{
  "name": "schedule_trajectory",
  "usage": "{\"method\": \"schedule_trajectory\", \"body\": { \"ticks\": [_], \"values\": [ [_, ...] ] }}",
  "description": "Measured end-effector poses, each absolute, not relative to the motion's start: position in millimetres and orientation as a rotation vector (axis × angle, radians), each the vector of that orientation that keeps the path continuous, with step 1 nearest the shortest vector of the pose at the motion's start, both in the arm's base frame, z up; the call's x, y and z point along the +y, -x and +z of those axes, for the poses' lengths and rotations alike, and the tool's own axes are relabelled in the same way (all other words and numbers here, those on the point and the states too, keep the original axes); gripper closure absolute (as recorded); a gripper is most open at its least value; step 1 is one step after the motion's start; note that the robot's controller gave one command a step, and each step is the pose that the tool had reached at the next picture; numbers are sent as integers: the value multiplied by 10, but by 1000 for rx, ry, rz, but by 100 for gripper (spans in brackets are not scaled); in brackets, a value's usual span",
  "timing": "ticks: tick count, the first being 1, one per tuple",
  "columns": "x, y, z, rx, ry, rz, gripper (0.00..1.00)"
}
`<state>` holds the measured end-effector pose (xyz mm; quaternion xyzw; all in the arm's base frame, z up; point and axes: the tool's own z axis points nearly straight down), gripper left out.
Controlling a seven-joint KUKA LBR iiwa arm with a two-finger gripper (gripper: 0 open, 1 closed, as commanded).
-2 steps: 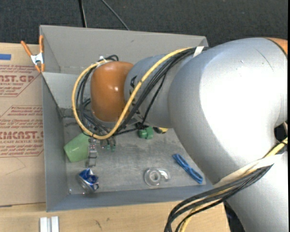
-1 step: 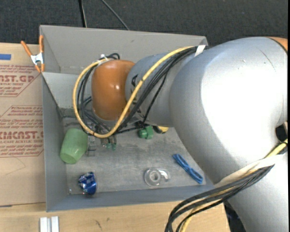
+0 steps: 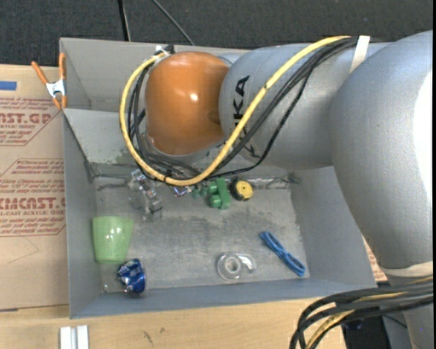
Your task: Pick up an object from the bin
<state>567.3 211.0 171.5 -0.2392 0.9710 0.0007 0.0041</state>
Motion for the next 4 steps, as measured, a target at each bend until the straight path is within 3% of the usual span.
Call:
{"method": "schedule_trajectory", "body": {
  "ticks": [1,2,3,4],
  "values": [
    [2108,-5661,1689,3048,749,3,0],
    [2397,-5183,951,3072,674,3,0],
    [2341,-5255,1014,3060,659,-7,100],
    [2205,-5705,2019,3053,685,2,100]
  ]
}}
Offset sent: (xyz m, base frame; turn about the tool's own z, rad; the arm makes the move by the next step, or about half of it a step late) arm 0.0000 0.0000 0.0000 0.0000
